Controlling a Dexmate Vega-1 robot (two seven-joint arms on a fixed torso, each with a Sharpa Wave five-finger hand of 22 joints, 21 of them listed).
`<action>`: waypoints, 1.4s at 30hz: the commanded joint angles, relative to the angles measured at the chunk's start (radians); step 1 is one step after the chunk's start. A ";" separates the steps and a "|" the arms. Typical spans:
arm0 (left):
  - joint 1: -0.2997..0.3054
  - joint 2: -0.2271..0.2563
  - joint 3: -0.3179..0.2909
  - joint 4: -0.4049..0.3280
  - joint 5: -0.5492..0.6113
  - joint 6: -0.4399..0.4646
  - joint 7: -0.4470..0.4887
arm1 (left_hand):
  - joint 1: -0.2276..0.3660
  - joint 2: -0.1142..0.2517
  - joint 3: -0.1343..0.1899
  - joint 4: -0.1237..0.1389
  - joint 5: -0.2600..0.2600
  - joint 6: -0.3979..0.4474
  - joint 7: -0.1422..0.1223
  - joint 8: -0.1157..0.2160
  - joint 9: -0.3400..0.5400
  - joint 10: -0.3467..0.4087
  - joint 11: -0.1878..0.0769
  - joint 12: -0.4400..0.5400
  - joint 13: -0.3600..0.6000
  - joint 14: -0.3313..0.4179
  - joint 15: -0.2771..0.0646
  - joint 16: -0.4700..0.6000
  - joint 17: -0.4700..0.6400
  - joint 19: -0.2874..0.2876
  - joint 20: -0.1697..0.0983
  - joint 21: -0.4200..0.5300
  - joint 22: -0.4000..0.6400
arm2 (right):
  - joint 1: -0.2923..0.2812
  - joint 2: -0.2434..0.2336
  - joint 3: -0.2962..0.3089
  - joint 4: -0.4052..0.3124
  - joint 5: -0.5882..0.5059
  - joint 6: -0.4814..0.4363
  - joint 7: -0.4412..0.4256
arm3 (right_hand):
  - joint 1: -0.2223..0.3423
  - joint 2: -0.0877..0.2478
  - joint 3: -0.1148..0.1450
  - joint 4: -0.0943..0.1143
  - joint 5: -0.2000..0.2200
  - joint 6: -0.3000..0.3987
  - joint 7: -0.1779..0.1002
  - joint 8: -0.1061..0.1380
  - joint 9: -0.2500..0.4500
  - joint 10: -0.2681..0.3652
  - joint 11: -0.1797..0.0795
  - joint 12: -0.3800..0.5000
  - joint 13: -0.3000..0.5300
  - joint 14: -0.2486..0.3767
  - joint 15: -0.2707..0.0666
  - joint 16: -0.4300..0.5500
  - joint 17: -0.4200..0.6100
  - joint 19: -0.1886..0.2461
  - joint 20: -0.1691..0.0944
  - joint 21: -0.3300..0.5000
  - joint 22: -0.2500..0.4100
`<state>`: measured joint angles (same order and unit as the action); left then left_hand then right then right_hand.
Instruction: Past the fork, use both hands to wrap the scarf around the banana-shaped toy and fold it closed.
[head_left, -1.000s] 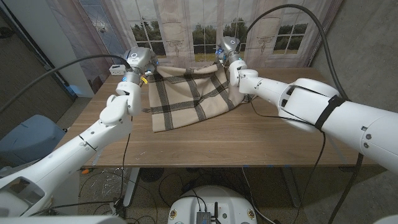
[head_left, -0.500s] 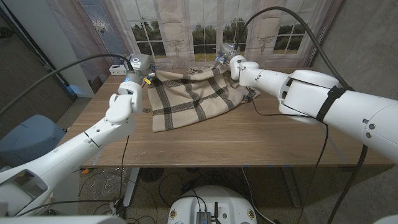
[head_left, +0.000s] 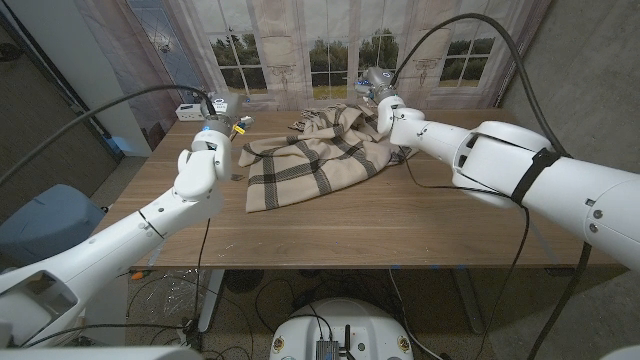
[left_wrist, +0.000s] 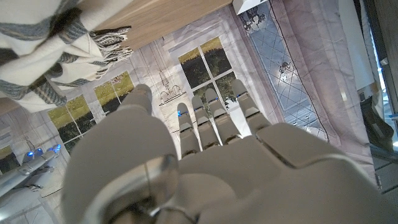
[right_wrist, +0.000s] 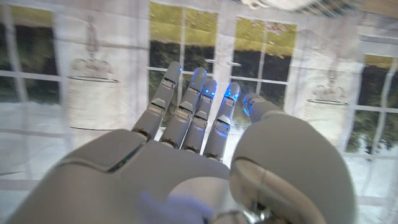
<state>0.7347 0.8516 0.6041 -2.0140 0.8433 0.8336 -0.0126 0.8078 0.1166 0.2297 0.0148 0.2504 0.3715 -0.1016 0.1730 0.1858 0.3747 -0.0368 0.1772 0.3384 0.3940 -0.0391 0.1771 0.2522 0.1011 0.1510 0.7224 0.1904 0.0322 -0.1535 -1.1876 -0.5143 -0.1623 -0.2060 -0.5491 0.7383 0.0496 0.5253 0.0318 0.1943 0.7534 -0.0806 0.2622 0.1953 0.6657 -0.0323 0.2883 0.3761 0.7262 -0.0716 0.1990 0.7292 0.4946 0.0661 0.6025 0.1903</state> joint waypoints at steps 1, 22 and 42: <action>0.036 0.019 -0.045 -0.078 -0.147 -0.022 -0.042 | -0.054 -0.018 -0.020 0.019 -0.026 -0.050 0.010 -0.003 0.001 -0.043 0.007 0.004 -0.013 -0.042 0.020 0.004 -0.012 -0.030 0.015 -0.017 0.000 | -0.199 -0.245 0.160 -0.630 -0.105 -0.206 -0.037 | 0.016 0.003 0.010 -0.016 -0.006 -0.008 0.000 -0.006 0.004 -0.011 -0.003 -0.010 -0.001 -0.012 -0.077 -0.005 -0.011 -0.002 0.000 -0.003 0.000; 0.001 0.114 0.048 -0.213 -0.219 0.027 -0.214 | -0.186 -0.140 -0.116 0.034 -0.054 -0.207 0.036 0.002 0.000 -0.188 -0.007 0.009 -0.057 -0.169 0.076 0.008 -0.044 -0.100 0.053 -0.074 0.000 | -0.444 -0.379 0.308 -0.985 -0.253 -0.375 0.077 | 0.005 0.009 0.013 -0.028 -0.013 -0.010 -0.002 -0.017 0.005 -0.019 0.002 -0.025 -0.010 -0.028 -0.074 -0.008 -0.034 -0.008 -0.016 -0.005 -0.001; -0.004 0.146 0.161 -0.292 -0.091 0.126 -0.347 | -0.111 -0.167 -0.111 -0.018 -0.026 -0.209 0.050 0.016 0.000 -0.197 -0.007 0.022 -0.070 -0.185 0.085 0.013 -0.056 -0.077 0.048 -0.082 -0.002 | -0.618 -0.469 0.394 -1.202 -0.272 -0.454 0.184 | -0.017 0.014 0.016 -0.036 -0.016 -0.019 0.004 -0.031 0.006 -0.036 0.003 -0.045 -0.021 -0.056 -0.064 -0.014 -0.067 -0.016 -0.024 -0.008 -0.002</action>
<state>0.7346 0.9825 0.7013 -2.2651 0.6794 0.9084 -0.2858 0.6796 -0.0495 0.1169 0.0051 0.2153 0.1616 -0.0548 0.1844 0.1840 0.1786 -0.0476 0.1928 0.2691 0.2161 0.0430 0.1821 0.1951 0.0182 0.1980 0.6389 0.1858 -0.4909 -0.5752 -0.8433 -1.5943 -0.4269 -0.6135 -0.4218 0.7327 0.0627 0.5422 -0.0005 0.1810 0.7410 -0.0823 0.2381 0.1976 0.6391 -0.0304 0.2469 0.3570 0.6793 -0.0679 0.1913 0.6635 0.4768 0.0482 0.5986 0.1860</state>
